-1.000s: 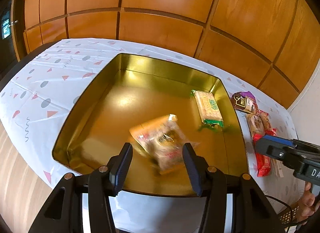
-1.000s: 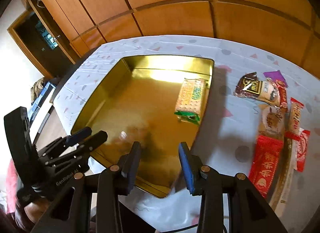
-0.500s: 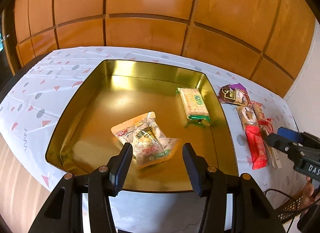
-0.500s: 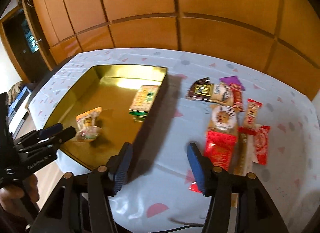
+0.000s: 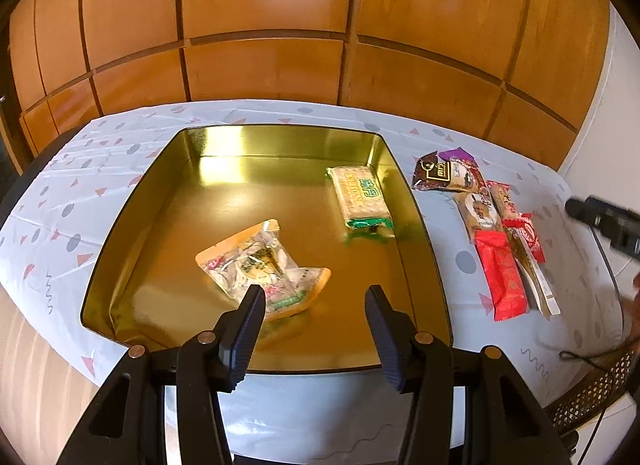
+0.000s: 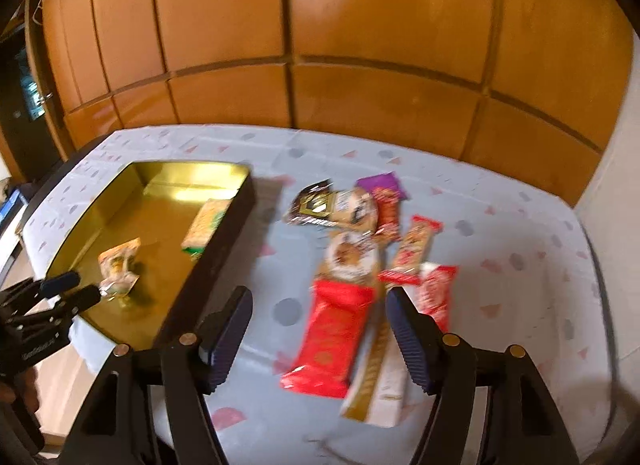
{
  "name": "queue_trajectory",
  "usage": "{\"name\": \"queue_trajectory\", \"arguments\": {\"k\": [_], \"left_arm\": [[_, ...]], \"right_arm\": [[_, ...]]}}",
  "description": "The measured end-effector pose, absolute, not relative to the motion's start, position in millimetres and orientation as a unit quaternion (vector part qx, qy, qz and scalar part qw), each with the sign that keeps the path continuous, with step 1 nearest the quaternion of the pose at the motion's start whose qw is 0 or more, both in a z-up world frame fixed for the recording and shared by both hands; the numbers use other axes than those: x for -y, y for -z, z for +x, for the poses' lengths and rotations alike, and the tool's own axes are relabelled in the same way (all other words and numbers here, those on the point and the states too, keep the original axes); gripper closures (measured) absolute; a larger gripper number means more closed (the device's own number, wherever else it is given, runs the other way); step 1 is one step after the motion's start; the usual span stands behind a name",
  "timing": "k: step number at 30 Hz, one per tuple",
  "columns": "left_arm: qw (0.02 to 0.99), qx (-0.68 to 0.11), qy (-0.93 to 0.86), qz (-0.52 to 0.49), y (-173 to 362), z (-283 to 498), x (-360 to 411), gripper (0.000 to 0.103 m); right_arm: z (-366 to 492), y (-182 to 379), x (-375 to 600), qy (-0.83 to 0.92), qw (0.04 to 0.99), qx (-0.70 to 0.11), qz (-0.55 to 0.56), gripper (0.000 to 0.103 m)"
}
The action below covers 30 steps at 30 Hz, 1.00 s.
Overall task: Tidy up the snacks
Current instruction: 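Drop the cracker pack into the tin with the left gripper while the right drops the nut bag, then grasp the red cake pack from the pile with the left gripper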
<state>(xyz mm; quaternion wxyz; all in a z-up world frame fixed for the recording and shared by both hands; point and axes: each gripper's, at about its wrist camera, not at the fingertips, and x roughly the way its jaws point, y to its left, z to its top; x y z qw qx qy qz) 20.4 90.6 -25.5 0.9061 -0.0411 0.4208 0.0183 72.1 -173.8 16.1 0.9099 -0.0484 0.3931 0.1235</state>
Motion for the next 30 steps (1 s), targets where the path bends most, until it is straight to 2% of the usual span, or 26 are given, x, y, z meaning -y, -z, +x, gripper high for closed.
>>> {"name": "queue_trajectory", "arguments": {"k": [10,18,25,30], "left_arm": [[0.901,-0.433,0.007,-0.02,26.4,22.9,-71.5,0.05],[0.898,-0.438,0.052,0.002,16.0,34.2,-42.3,0.054],[0.887,-0.448,0.104,0.033,11.7,57.5,7.7,0.064],[0.865,-0.476,0.155,0.036,22.3,79.8,48.4,0.065]], "right_arm": [[95.9,-37.3,242.7,-0.045,0.933,-0.348,-0.076,0.024],[129.9,-12.6,308.5,0.029,0.931,-0.349,-0.1,0.022],[150.9,2.6,350.8,0.061,0.92,-0.388,-0.006,0.021],[151.1,6.5,373.0,0.068,0.91,-0.404,0.066,0.021]]}}
